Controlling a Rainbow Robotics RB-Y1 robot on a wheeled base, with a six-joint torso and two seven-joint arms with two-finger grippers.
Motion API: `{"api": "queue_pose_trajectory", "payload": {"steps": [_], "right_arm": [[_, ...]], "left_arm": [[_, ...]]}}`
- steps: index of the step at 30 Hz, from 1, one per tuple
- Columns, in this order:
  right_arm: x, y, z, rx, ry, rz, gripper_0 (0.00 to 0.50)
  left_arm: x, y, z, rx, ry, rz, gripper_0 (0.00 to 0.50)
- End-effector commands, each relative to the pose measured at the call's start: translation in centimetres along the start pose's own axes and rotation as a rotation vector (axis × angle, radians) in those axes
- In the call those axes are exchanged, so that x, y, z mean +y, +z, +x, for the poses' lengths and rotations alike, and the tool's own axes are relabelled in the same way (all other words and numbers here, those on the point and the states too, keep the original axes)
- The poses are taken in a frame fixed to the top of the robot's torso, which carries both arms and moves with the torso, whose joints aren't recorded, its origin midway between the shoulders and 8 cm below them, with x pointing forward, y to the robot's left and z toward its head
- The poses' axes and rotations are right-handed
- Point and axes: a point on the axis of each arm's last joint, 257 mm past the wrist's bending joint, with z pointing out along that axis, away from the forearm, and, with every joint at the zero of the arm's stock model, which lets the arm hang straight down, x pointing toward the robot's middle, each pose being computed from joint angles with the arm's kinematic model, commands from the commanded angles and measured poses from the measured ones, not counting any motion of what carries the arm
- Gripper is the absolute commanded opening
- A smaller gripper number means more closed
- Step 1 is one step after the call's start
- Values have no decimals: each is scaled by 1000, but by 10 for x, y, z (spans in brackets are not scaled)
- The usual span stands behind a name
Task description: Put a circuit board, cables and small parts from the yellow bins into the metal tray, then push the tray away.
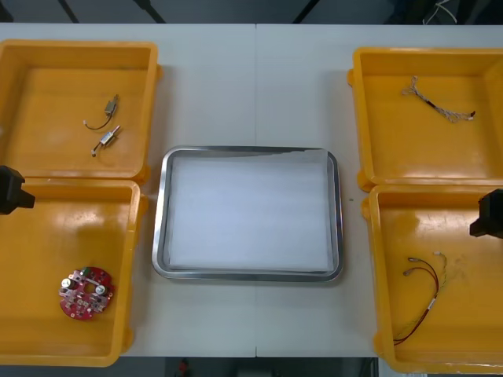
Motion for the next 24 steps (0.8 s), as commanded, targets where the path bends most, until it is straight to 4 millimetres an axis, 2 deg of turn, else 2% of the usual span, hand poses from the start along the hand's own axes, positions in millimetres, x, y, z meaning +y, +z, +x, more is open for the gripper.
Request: {"api": "queue_pose_trajectory", "payload": {"steps": [1,11,19,24], "right_arm": [[-1,7,21,0,135,-10,500],[16,27,52,40,339,-74,500],[25,44,78,98,441,-100,500],[24,52,91,123,455,-101,500]], "left_arm": [[17,2,8,8,104,-33,500],[22,17,41,70,148,-28,500],[3,38,62,83,179,24,500],[-5,42,68,85,200,38,500]]}}
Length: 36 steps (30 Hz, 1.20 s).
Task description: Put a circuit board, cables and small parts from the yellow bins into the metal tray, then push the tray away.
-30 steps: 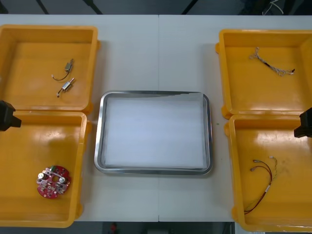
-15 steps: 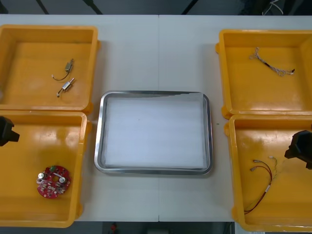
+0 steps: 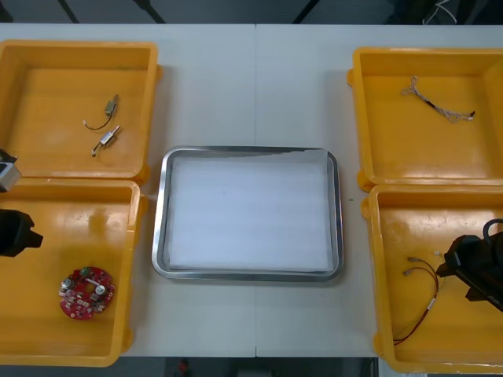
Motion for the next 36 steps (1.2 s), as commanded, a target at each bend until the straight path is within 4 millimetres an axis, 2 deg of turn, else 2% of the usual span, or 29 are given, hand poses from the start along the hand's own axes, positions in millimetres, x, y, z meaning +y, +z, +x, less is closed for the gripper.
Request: {"api": "queue_pose_trajectory", "payload": {"steps": [1,6,10,23,32,36], "right_arm": [[-5,6,13,14,46,-12,500],[-10,16,21,26,58,-6,500],[-13,29,20,-15,38,16,500],[-8,55,34,-47,36,20,500],[-8,79,33,-63,36,7,500],[-9,83,33,-69,32,9,500]], "left_arm": [[-11,5,11,10,106,9,500],[-23,13,17,5,124,35,500],[-31,21,26,9,128,56,500],[-39,42,49,25,127,81,500],[-42,52,53,21,123,91,500],[-41,57,59,31,121,87,500]]}}
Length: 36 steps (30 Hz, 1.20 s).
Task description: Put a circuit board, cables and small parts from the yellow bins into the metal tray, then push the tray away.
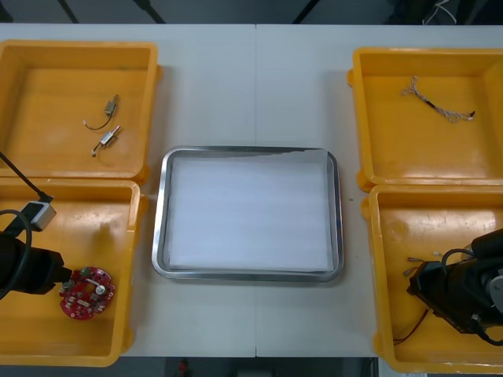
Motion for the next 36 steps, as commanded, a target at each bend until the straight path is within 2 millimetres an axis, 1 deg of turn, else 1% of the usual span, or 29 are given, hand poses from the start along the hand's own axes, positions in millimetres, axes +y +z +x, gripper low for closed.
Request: {"api": "queue_pose_trajectory", "payload": {"steps": [1,7,8,10,11,12,13,14,15,16,17,18,22,28,31,33,34,36], "right_arm": [[-6,9,15,17,29,12,500],[-5,11,17,20,32,12,500],[-5,11,17,20,32,12,486],[-6,11,18,22,31,13,426],[-5,11,18,23,29,12,407],[-6,12,18,23,30,13,359],[-5,11,19,24,28,12,271],[-5,11,19,23,29,13,217],[-6,12,20,26,29,15,125],[-6,12,19,26,30,18,61],[-6,12,19,26,28,18,9],[-7,12,19,25,30,20,0],[-7,12,17,17,20,22,0],[-1,7,9,-8,2,16,0],[3,-4,2,-24,-15,21,0],[7,-19,-4,-38,-35,33,0],[7,-22,-5,-42,-39,37,0],[13,-38,-8,-63,-66,36,0]], "left_arm": [[-6,11,13,16,41,14,500],[-9,15,17,13,41,24,500],[-10,16,17,11,40,25,500],[-10,17,17,6,43,26,500],[-9,17,16,3,43,25,500],[-9,18,16,4,42,25,500],[-9,18,16,3,43,24,500],[-8,18,16,3,44,23,500],[-7,18,17,4,45,20,500],[-7,19,18,6,45,19,500],[-7,20,18,5,45,21,500],[-8,23,20,3,42,25,500],[-7,28,20,-6,39,29,500],[-6,28,18,-12,54,23,500],[-6,28,17,-14,61,22,500],[-7,29,18,-14,60,23,500],[-8,29,17,-16,62,25,499],[-7,30,17,-17,62,23,491]]}}
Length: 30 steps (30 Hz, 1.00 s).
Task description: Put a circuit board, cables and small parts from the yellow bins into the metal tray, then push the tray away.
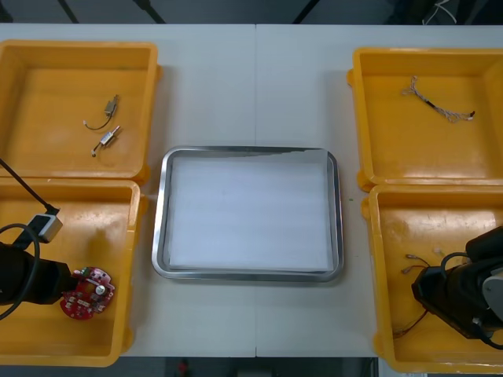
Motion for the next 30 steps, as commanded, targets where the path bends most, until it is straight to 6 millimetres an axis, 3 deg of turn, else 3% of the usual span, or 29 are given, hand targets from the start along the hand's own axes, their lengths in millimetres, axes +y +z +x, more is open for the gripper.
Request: {"api": "queue_pose_trajectory", "payload": {"steps": [1,10,19,22,24,25,26,27,30], "right_arm": [[23,-37,-13,-65,-37,-48,0],[26,-94,-22,-157,-197,-28,0],[34,-129,-30,-174,-463,-54,0],[39,-141,-34,-175,-555,-74,0],[48,-152,-40,-197,-628,-104,0],[51,-155,-41,-202,-647,-110,0],[55,-160,-43,-211,-683,-121,0],[59,-164,-44,-220,-725,-129,0],[64,-173,-49,-245,-816,-125,0]], "left_arm": [[-7,7,4,-4,58,14,488],[-6,9,8,3,70,7,460],[-3,11,12,9,82,-6,422],[-3,12,13,9,89,-8,343],[-2,12,13,8,94,-12,194],[-2,12,13,9,94,-14,153],[-1,12,13,8,95,-17,63],[-1,12,13,8,97,-18,21],[-1,12,12,5,98,-17,1]]}}
